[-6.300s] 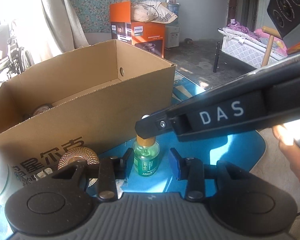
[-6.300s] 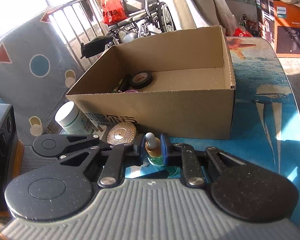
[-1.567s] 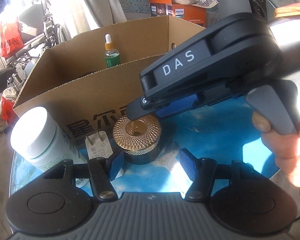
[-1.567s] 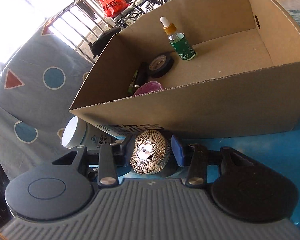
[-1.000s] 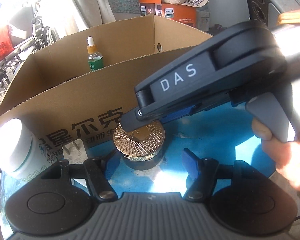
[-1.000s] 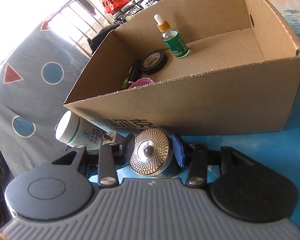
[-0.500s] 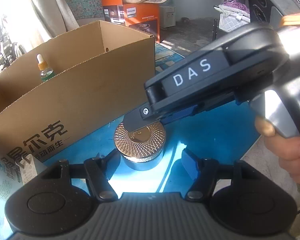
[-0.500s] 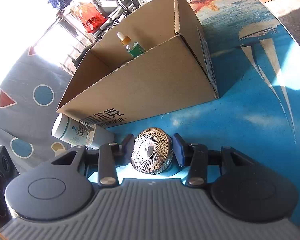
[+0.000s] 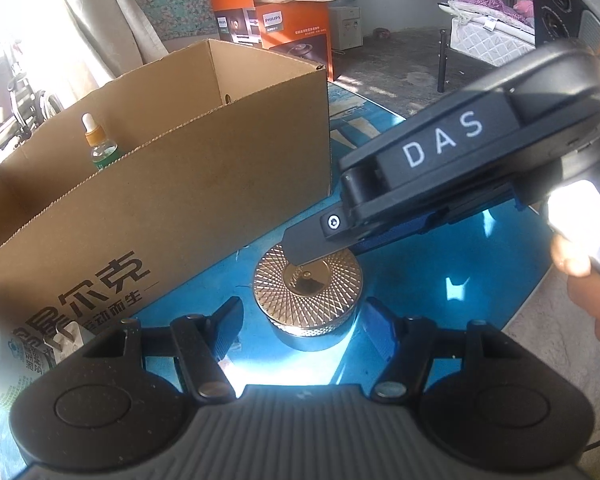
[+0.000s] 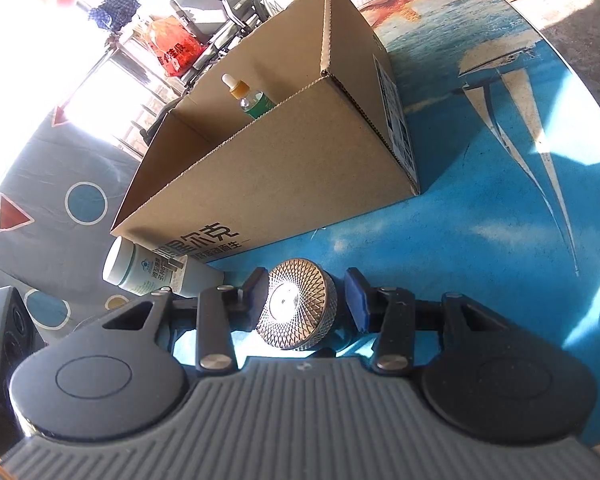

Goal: Organize rigid objects
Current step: 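Lift the gold-lidded jar with the right gripper and carry it over the box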

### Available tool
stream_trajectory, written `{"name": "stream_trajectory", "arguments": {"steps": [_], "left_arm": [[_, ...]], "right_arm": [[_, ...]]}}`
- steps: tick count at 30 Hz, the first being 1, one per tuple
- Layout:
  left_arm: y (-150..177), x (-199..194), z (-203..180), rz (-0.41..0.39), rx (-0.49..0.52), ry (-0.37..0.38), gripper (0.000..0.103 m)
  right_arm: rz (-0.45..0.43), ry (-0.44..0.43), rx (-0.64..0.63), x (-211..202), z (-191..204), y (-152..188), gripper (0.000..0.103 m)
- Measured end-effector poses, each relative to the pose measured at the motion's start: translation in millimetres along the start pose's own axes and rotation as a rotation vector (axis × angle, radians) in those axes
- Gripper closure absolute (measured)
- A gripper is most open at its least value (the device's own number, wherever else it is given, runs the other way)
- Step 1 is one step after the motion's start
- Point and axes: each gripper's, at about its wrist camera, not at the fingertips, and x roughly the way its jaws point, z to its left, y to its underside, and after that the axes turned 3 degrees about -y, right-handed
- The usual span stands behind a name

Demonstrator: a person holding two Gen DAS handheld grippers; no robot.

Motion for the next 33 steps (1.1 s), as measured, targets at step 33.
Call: {"name": "stream_trajectory", "arguments": {"steps": [33], "left_arm": [[-6, 15, 8, 0.040, -0.102, 0.047, 0.046]], "right_arm": [[0.033, 0.017, 0.025, 9, 5, 5, 0.063]]}}
